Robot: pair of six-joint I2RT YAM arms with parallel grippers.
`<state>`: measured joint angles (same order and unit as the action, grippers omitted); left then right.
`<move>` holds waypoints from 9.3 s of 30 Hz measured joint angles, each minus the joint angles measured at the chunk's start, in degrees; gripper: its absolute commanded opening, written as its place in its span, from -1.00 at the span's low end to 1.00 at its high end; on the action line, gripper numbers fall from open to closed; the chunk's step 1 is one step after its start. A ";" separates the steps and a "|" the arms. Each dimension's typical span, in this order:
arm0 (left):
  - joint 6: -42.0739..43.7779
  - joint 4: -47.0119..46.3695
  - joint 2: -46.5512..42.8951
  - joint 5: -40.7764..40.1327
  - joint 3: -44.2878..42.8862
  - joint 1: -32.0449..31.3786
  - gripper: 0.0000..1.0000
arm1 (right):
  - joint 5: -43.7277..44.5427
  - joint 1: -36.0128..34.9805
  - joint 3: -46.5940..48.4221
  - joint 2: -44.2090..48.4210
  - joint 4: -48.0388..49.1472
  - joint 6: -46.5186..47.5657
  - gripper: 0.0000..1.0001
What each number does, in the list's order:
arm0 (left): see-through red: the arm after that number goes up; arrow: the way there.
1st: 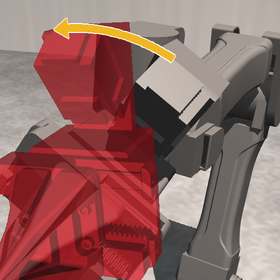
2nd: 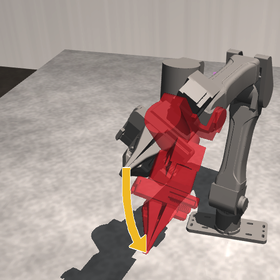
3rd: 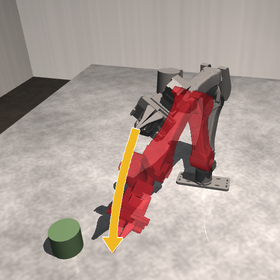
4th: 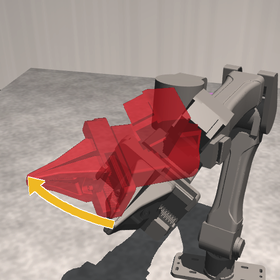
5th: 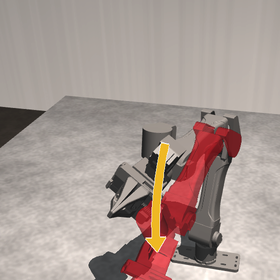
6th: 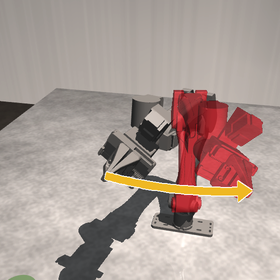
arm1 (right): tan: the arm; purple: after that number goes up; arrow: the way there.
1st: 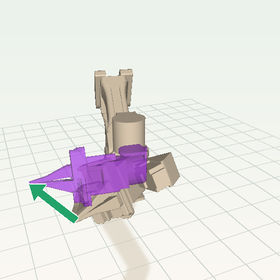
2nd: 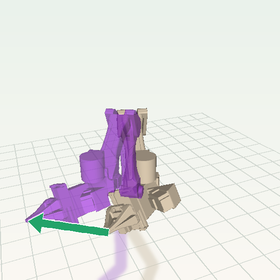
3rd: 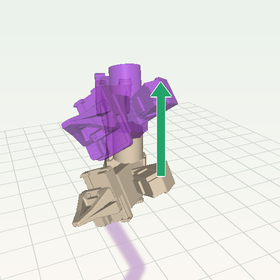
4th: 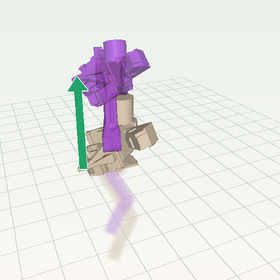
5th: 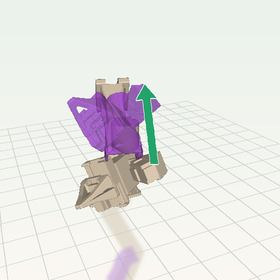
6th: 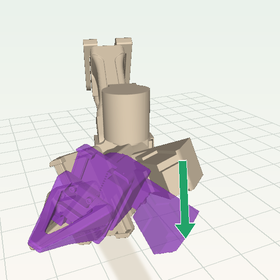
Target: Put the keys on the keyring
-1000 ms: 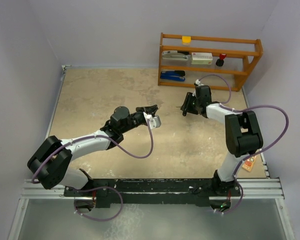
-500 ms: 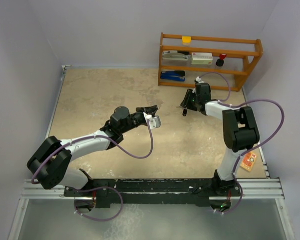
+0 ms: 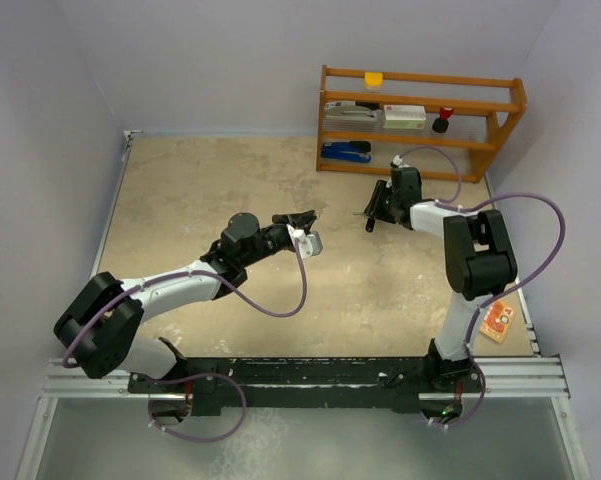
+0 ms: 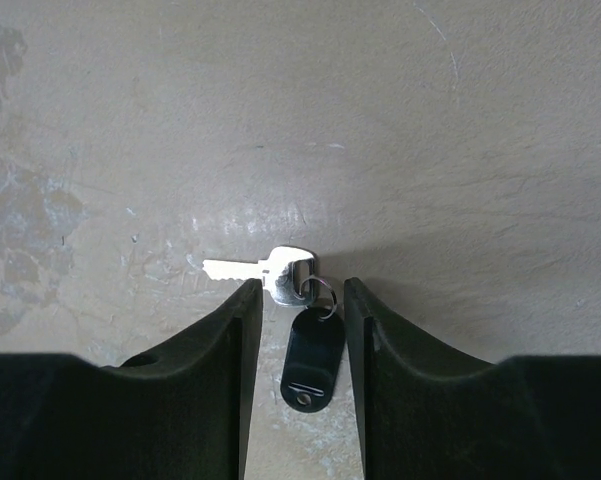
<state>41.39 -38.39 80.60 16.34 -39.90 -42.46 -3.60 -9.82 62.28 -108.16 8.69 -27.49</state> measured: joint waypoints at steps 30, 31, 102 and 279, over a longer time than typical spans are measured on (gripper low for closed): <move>-0.17 -0.07 0.00 0.20 0.26 0.13 -1.00 | -0.20 0.13 -5.27 1.49 5.75 0.04 -1.00; -0.15 -0.07 0.00 0.20 0.28 0.20 -1.00 | -0.15 0.13 -6.82 2.51 7.10 0.13 -1.00; 21.18 -7.17 16.50 -1.92 -11.21 0.24 -1.00 | -12.28 -9.66 -9.49 47.36 -3.30 8.02 -1.00; 51.28 -28.17 26.45 -20.02 -9.79 -7.82 -1.00 | -1.90 -15.56 8.87 29.62 -23.39 7.28 -1.00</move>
<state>92.66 -66.57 107.04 -3.68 -49.69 -50.28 -5.50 -25.39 71.16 -78.54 -14.70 -20.21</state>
